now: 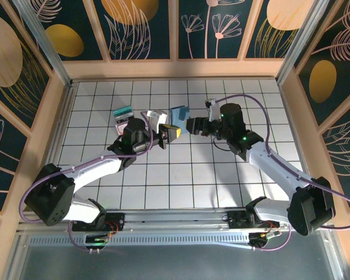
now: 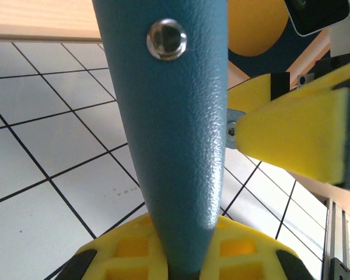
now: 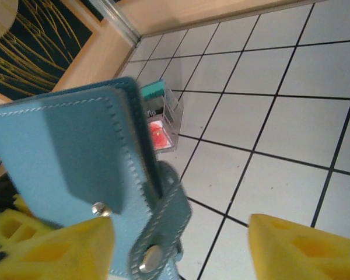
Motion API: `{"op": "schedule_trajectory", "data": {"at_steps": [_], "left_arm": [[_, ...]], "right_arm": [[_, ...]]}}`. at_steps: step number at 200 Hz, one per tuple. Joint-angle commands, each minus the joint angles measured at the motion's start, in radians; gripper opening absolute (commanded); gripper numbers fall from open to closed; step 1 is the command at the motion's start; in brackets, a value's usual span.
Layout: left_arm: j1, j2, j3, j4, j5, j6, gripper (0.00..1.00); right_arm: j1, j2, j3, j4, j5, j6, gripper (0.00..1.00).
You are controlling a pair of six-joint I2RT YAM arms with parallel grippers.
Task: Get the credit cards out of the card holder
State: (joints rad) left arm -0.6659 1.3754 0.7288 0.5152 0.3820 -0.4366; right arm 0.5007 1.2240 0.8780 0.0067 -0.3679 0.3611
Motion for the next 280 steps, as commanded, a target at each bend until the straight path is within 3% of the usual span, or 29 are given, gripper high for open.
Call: {"op": "schedule_trajectory", "data": {"at_steps": [1, 26, 112, 186, 247, 280], "left_arm": [[0.003, -0.030, 0.024, 0.064, 0.060, 0.022, 0.00], [0.003, -0.036, 0.022, 0.080, 0.103, 0.027, 0.00], [0.003, -0.042, 0.024, 0.144, 0.294, 0.019, 0.00], [0.002, -0.052, 0.029, 0.197, 0.458, -0.011, 0.00], [0.003, -0.030, 0.059, 0.219, 0.531, -0.021, 0.00], [0.002, -0.005, 0.067, 0.255, 0.542, -0.050, 0.00]], "right_arm": [[-0.045, -0.039, -0.036, 0.043, -0.042, 0.005, 0.51], [-0.084, -0.063, -0.069, 0.080, -0.102, 0.018, 0.45], [-0.132, -0.112, -0.160, 0.272, -0.457, -0.040, 0.46], [-0.180, -0.141, -0.238, 0.504, -0.743, 0.035, 0.43], [-0.178, -0.120, -0.253, 0.629, -0.841, 0.093, 0.34], [-0.169, -0.100, -0.262, 0.682, -0.863, 0.132, 0.23]]}}
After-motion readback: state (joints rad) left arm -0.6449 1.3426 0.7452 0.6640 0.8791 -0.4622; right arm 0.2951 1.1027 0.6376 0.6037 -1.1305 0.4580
